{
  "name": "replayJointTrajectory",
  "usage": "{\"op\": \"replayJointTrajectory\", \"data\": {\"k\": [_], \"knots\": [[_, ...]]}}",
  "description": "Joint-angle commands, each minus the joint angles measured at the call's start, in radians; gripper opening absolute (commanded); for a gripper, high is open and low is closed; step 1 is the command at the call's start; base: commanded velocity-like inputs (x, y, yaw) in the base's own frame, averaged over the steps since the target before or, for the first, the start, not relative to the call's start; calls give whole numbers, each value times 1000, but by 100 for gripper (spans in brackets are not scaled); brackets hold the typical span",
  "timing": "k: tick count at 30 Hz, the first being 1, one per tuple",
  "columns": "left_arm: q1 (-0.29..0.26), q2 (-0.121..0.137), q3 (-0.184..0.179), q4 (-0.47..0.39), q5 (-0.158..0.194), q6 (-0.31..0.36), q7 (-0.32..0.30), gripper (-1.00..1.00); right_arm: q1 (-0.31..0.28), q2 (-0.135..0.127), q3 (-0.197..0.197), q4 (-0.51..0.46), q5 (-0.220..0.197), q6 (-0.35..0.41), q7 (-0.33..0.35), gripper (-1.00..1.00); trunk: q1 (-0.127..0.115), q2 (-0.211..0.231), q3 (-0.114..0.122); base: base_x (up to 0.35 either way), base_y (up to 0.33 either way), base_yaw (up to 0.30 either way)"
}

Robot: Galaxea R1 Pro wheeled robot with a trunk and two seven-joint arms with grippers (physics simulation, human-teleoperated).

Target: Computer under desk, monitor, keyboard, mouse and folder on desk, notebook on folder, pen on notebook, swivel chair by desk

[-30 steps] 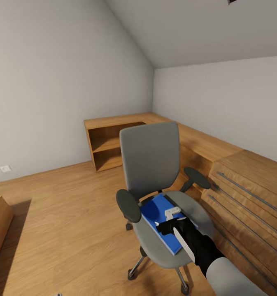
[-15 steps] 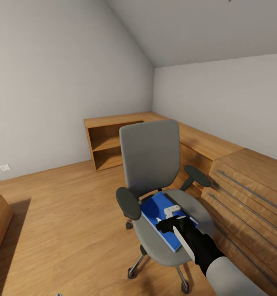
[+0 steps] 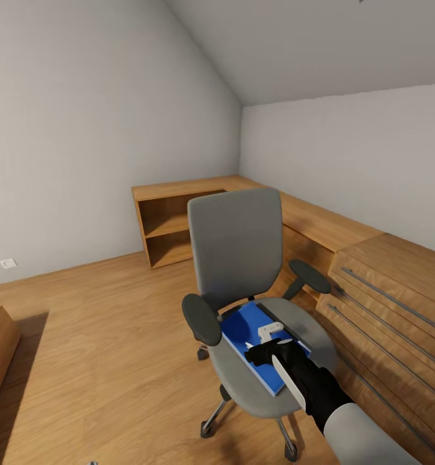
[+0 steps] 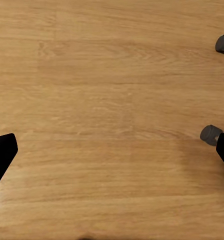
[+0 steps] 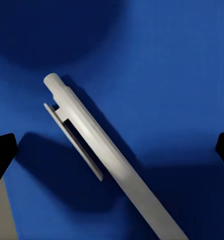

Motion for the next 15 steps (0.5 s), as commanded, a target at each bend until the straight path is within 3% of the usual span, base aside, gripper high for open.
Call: {"op": "replayJointTrajectory", "data": {"k": [1,7,8,15], "knots": [[0,1,-3,-2,7,3,8,100,0,-1,3,26,-17,4,0,100,0,0,-1,0,0,0],[0,1,-3,-2,7,3,8,100,0,-1,3,26,-17,5,0,100,0,0,-1,0,0,0],[0,1,-3,-2,7,3,8,100,1,-1,3,26,-17,5,0,-100,0,0,-1,0,0,0],[0,1,-3,-2,7,3,8,100,1,-1,2,26,-17,7,1,-100,0,0,-1,0,0,0]]}}
